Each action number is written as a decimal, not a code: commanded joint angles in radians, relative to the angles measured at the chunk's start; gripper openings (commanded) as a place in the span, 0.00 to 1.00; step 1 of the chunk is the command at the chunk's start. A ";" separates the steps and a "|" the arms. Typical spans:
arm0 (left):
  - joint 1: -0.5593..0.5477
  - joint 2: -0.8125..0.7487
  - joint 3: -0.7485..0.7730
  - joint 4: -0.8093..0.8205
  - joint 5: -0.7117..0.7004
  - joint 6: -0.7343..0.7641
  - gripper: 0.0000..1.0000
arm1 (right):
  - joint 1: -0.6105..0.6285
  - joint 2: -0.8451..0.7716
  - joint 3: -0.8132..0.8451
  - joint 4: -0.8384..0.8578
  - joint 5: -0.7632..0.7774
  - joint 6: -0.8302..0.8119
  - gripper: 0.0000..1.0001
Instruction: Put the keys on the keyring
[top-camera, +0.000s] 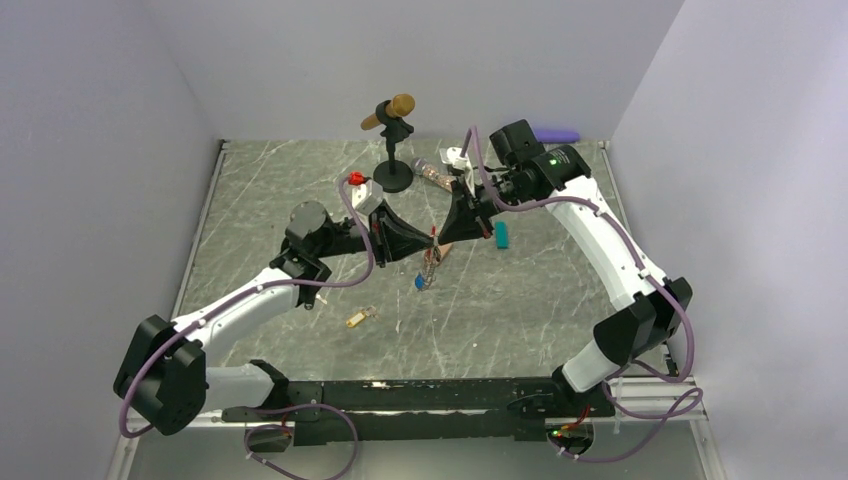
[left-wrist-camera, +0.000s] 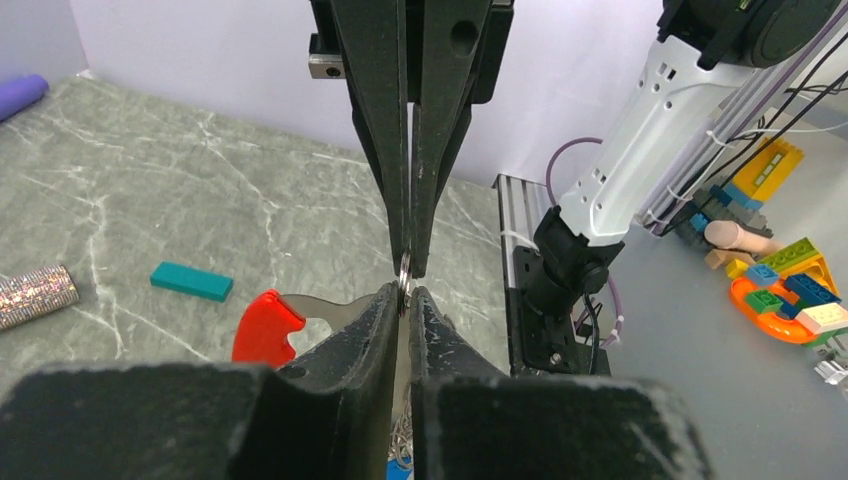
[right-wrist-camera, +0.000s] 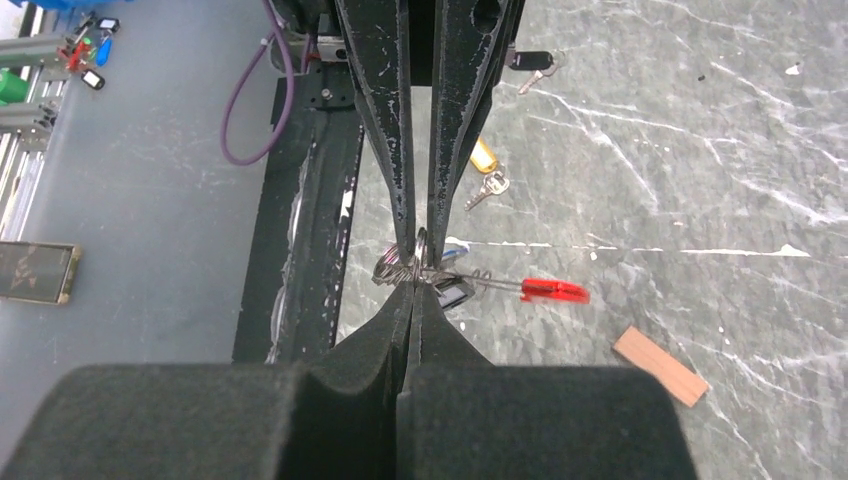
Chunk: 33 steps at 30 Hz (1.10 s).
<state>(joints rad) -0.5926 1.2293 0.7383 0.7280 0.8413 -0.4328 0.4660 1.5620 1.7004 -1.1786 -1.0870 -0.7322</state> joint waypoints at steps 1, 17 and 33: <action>0.013 -0.006 0.102 -0.188 0.078 0.105 0.15 | 0.000 0.025 0.095 -0.085 0.026 -0.054 0.00; 0.015 0.014 0.248 -0.504 0.106 0.299 0.32 | 0.032 0.092 0.202 -0.223 0.131 -0.108 0.00; 0.007 0.067 0.269 -0.445 0.150 0.246 0.24 | 0.037 0.101 0.202 -0.214 0.131 -0.105 0.00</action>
<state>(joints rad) -0.5819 1.2877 0.9600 0.2417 0.9546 -0.1772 0.4992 1.6653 1.8633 -1.3911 -0.9424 -0.8276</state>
